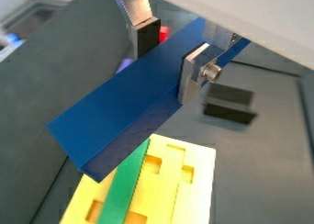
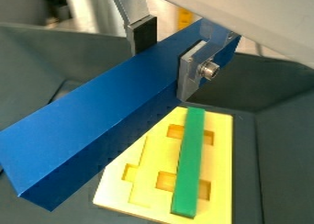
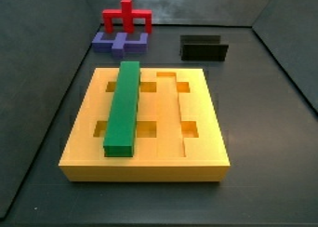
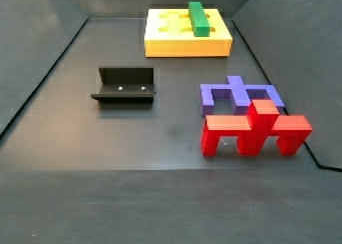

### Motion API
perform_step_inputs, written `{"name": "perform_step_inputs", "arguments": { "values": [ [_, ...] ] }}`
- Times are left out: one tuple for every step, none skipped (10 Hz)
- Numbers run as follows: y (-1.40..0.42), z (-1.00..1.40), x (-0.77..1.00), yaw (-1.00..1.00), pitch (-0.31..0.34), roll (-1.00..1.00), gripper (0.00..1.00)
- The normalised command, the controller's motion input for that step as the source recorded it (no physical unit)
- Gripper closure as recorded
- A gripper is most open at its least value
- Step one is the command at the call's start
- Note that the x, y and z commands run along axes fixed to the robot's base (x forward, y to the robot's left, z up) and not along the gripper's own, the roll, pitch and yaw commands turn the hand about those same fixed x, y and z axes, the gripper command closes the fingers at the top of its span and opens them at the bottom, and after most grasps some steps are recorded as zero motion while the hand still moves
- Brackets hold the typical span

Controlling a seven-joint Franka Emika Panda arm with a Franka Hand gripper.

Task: Pick up the blue object. Move up. Move to above the board. Insert the blue object.
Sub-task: Move to above the board.

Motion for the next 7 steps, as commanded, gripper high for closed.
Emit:
{"name": "perform_step_inputs", "arguments": {
  "values": [
    [-0.03,0.02,0.07,1.00,0.177,0.06,1.00],
    [-0.03,0.02,0.08,1.00,0.201,0.07,1.00],
    [-0.03,0.03,0.08,1.00,0.253,0.09,1.00],
    [-0.04,0.03,0.09,0.97,0.294,0.11,1.00],
    [-0.04,0.02,0.10,0.70,0.263,0.10,1.00],
    [-0.03,0.02,0.09,0.46,0.221,0.10,1.00],
    [-0.03,0.03,0.08,0.24,0.165,0.10,1.00]
  ]
}}
